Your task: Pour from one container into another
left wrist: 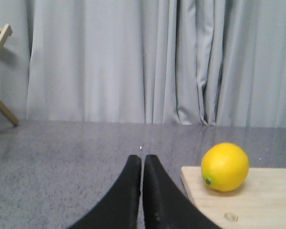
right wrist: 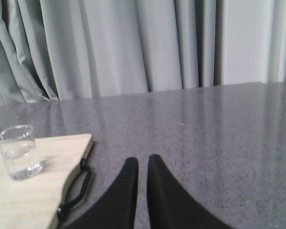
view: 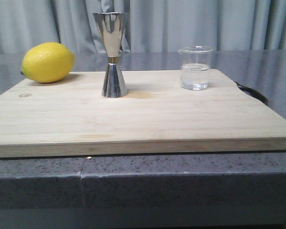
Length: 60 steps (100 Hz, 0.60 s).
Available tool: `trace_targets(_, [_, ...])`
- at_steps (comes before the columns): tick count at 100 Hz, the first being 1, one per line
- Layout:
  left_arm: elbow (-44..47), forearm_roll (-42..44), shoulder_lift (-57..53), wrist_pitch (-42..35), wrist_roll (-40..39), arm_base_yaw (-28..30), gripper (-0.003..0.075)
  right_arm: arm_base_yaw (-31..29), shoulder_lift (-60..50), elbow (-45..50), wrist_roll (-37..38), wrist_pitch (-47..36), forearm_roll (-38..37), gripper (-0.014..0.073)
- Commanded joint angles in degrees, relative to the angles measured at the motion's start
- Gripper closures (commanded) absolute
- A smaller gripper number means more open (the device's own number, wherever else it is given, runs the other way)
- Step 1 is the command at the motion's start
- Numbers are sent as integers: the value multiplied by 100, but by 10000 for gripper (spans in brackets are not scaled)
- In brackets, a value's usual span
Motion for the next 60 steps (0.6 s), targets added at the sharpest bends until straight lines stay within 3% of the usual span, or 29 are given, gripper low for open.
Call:
trace_targets(1, [-682, -63, 239, 4, -30, 12, 739, 12, 175, -633, -70, -117, -14, 573])
trace_targets(35, [-2572, 29, 1791, 1360, -20, 12, 739, 12, 1672, -2375, -126, 1324, -453, 573])
trace_targets(45, [-2689, 2, 2037, 1402, -20, 12, 739, 12, 1981, -2599, -125, 1627, -904, 573])
trace_targets(60, [-2677, 2, 2194, 1389, -20, 12, 739, 12, 2157, -2596, -125, 1624, -917, 573])
